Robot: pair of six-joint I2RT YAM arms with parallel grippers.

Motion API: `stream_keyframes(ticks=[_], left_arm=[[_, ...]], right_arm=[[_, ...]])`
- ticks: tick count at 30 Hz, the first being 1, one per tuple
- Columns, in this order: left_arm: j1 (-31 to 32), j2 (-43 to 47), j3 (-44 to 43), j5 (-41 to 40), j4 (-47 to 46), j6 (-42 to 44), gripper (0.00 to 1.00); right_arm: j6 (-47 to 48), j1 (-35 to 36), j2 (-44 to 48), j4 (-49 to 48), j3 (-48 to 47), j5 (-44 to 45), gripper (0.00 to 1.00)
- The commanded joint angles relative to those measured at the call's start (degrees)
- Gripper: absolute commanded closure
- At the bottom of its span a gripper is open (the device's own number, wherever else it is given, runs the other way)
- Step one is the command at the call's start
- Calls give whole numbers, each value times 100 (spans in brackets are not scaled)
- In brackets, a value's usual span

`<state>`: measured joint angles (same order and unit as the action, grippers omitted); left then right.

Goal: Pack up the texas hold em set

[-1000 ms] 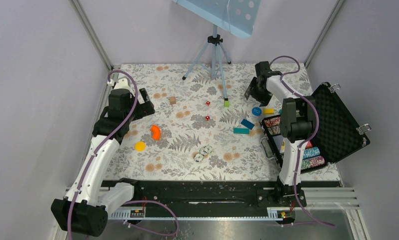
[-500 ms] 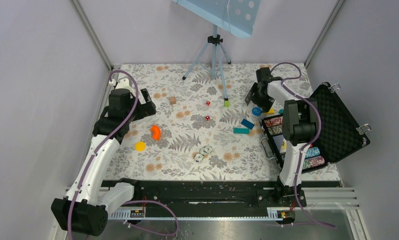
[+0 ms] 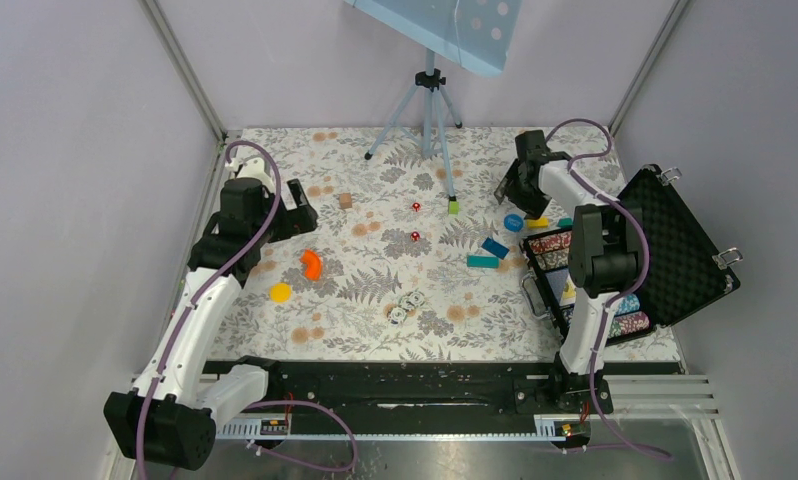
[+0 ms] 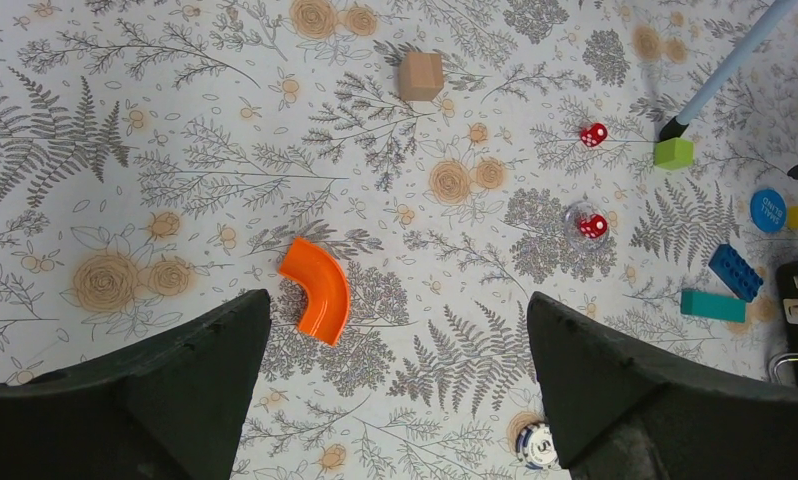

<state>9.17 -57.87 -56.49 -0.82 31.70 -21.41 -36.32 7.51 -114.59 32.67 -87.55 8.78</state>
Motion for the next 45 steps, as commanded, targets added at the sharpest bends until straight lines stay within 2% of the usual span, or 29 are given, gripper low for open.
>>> stream_keyframes(ticks=[1,4,8,10,11,27,37,45], left_arm=[[-21,0,-5,215,-277,69,1],[-20,4,1,225,-279,84,1],[-20,6,6,259,-279,93,1],[-25,-9,6,303,-273,84,1],[-21,-14,2,330,-277,84,1],[-12,-59,6,532,-306,49,1],[-12,-42,7,575,-310,42,1],[-13,-5,4,563,-306,40,1]], right_arm=[[-163,114,-112,-3,-47,398,21],[-271,216,-142,-8,-56,489,12],[-477,282,-72,-13,22,735,9],[-590,287,-42,-9,56,755,1],[-679,286,-18,-13,80,766,1],[-2355,338,-97,360,3,1381,1],[-2903,446,-237,803,-194,1611,1],[-2974,519,-324,935,-346,1781,3]])
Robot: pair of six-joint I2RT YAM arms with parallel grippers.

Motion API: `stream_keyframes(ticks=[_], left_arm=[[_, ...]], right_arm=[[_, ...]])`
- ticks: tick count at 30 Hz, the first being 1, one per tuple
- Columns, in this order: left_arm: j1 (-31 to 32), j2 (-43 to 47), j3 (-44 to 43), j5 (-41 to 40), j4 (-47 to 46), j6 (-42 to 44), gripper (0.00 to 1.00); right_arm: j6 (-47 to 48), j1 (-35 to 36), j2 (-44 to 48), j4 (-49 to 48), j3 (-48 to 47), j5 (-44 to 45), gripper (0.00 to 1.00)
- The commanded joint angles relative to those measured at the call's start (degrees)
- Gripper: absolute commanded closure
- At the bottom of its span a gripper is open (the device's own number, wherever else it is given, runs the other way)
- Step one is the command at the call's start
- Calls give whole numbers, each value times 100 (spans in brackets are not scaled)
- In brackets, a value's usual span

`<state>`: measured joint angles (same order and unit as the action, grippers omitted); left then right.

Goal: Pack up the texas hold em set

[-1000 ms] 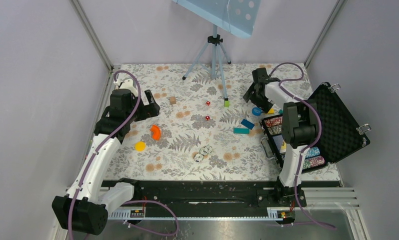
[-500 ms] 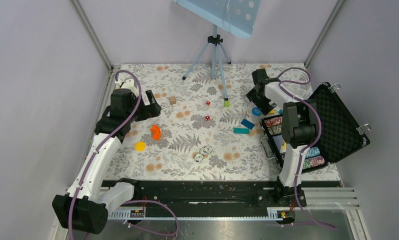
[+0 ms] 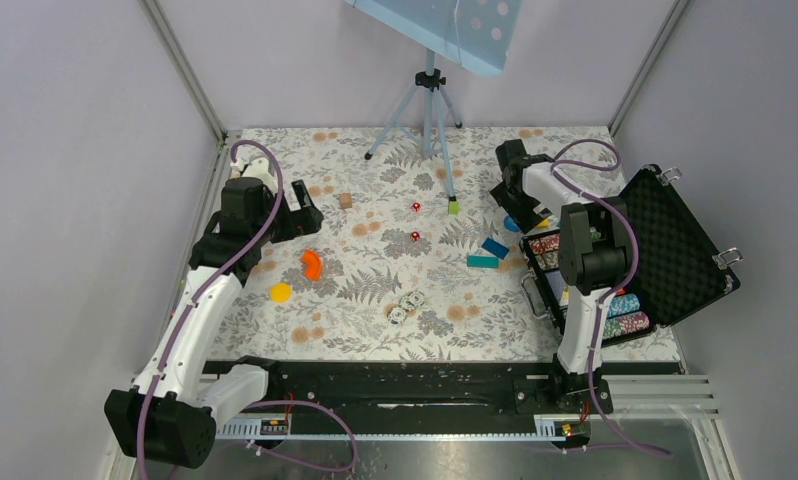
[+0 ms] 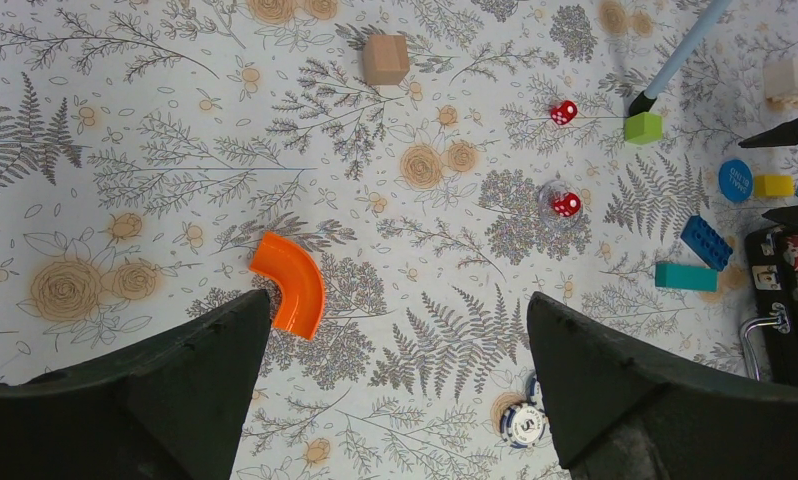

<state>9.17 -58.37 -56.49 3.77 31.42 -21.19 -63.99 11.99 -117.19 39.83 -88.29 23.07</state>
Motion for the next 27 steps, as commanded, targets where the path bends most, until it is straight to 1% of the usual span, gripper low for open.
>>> stream_keyframes(ticks=[1,4,15,20,23,27], left_arm=[[-12,45,6,111,-283,18,1],[-14,74,6,116,-277,18,1],[14,115,33,104,-285,18,1],[11,108,37,70,-280,27,1],[14,108,41,80,-279,28,1],[22,93,40,127,-281,19,1]], right_arm=[[-189,96,-64,207,-273,397,4],[-170,236,-83,201,-284,709,4],[-152,539,-165,204,-346,1357,5],[-206,561,-168,241,-362,1440,8],[-344,560,-257,564,-536,1441,9],[-651,644,-191,718,-431,1531,6]])
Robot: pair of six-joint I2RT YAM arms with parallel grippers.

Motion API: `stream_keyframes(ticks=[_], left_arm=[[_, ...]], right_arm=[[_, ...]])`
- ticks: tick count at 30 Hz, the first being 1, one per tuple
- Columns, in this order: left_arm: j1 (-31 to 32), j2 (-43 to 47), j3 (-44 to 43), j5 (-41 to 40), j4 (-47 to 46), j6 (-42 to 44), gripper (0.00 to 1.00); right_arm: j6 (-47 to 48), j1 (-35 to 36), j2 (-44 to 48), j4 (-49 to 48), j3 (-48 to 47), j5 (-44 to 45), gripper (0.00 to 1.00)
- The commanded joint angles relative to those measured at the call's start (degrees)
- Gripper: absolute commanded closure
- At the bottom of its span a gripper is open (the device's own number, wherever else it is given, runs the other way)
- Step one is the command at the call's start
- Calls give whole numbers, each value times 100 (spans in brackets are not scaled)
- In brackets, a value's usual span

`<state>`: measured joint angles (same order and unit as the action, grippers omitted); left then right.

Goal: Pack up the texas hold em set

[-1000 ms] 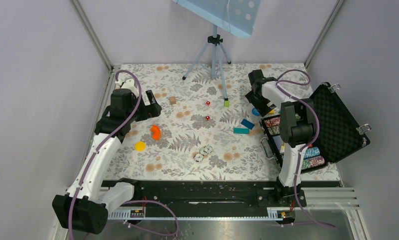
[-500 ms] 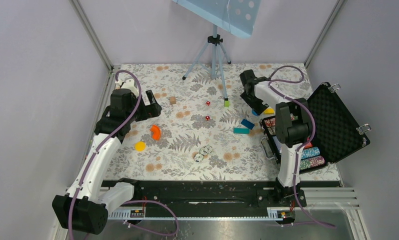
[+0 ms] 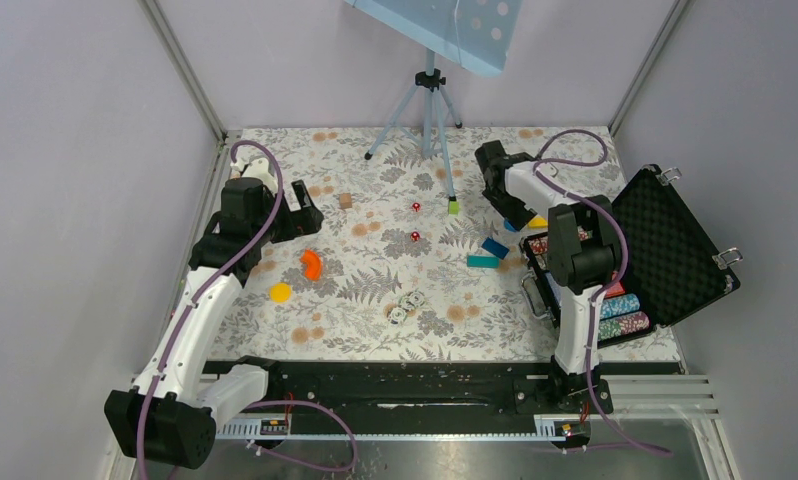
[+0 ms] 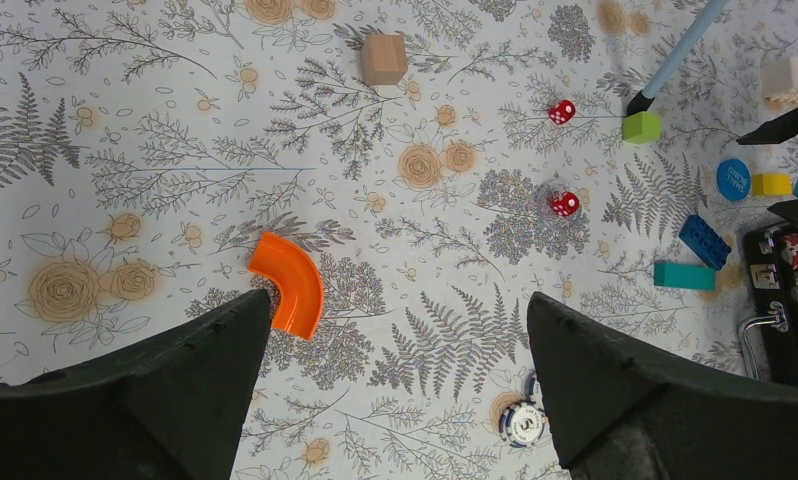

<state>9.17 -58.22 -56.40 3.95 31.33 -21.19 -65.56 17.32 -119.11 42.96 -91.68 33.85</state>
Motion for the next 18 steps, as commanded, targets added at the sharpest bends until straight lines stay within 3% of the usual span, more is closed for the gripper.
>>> stream_keyframes(ticks=[1,18], left_arm=[[19,74,33,107,-269,18,1],[111,106,77,23,-273,52,1]], right_arm=[[-624,146,35,440,-42,514,5],[-2938,281,474,687,633,860,2]])
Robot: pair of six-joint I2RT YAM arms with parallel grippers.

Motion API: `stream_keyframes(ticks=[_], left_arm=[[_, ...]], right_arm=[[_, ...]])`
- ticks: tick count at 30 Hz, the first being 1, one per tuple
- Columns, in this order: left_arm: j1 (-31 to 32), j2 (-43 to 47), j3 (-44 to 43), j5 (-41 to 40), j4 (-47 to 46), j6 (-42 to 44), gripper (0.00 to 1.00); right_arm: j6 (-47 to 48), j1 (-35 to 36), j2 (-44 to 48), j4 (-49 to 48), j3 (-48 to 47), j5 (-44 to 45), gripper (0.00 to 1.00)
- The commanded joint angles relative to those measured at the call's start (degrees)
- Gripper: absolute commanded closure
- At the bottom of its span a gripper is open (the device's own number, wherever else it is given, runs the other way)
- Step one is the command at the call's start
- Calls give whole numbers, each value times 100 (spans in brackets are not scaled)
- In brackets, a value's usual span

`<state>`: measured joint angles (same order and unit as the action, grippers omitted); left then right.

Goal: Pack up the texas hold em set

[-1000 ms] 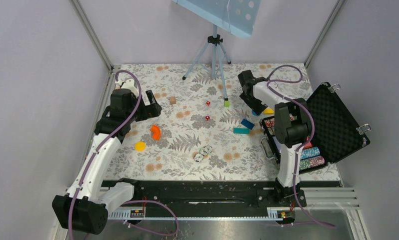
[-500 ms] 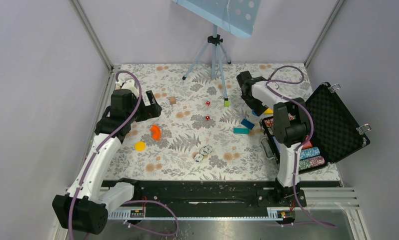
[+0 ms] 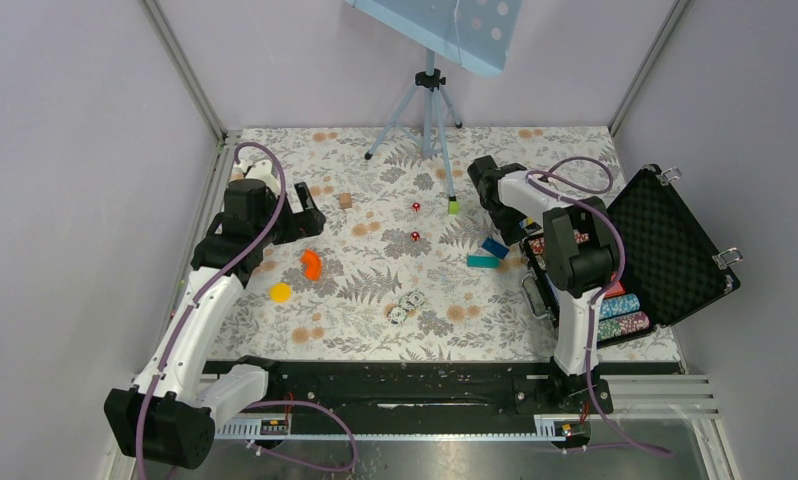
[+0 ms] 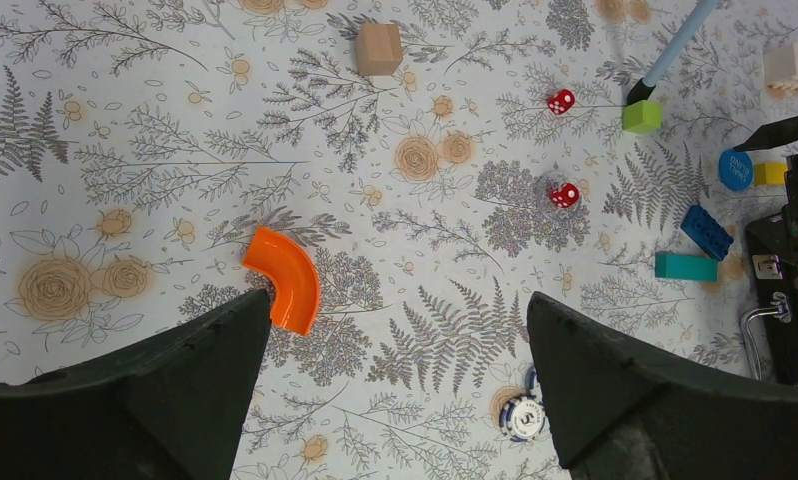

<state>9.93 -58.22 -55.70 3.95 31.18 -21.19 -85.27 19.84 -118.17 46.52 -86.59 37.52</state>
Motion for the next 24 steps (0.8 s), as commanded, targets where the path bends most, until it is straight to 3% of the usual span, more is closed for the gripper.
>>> stream_keyframes(ticks=[1,9,18,24], left_arm=[[43,104,7,6,-260,53,1],[48,69,16,-45,-254,66,1],[52,31,15,3,-256,62,1],[60,2,2,-49,-252,84,1]], right_arm=[[-1059,41,394,336,139,520,2],[-1562,52,215,427,-14,576,2],[-1212,40,32,433,-293,455,1],[-377,52,-78,337,-633,547,0]])
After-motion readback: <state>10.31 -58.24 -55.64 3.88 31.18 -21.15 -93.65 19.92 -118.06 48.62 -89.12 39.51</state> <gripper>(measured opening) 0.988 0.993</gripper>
